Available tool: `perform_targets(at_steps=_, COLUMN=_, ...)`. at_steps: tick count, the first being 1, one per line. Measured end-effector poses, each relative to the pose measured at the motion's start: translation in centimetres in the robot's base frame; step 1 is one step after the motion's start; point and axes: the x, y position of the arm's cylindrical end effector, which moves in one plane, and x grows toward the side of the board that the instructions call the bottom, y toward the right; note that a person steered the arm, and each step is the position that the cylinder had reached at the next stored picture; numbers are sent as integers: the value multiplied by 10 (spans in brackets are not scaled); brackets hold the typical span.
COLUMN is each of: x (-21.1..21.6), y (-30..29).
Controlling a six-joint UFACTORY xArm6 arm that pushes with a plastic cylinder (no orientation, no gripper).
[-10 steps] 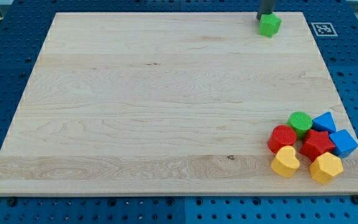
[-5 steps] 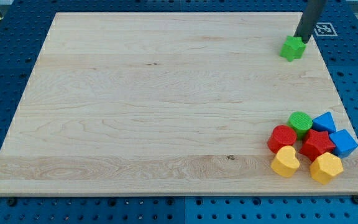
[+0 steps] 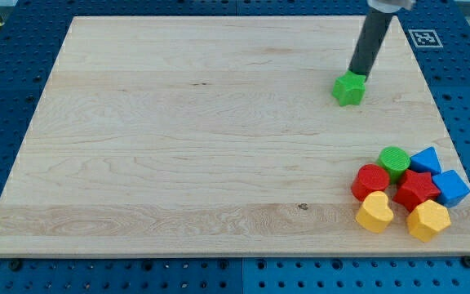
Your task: Move green star towards down
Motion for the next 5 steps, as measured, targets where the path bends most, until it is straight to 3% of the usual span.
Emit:
perform_targets(at_steps=2, x=8, y=-20)
perform_targets(at_steps=5, x=63, y=-6)
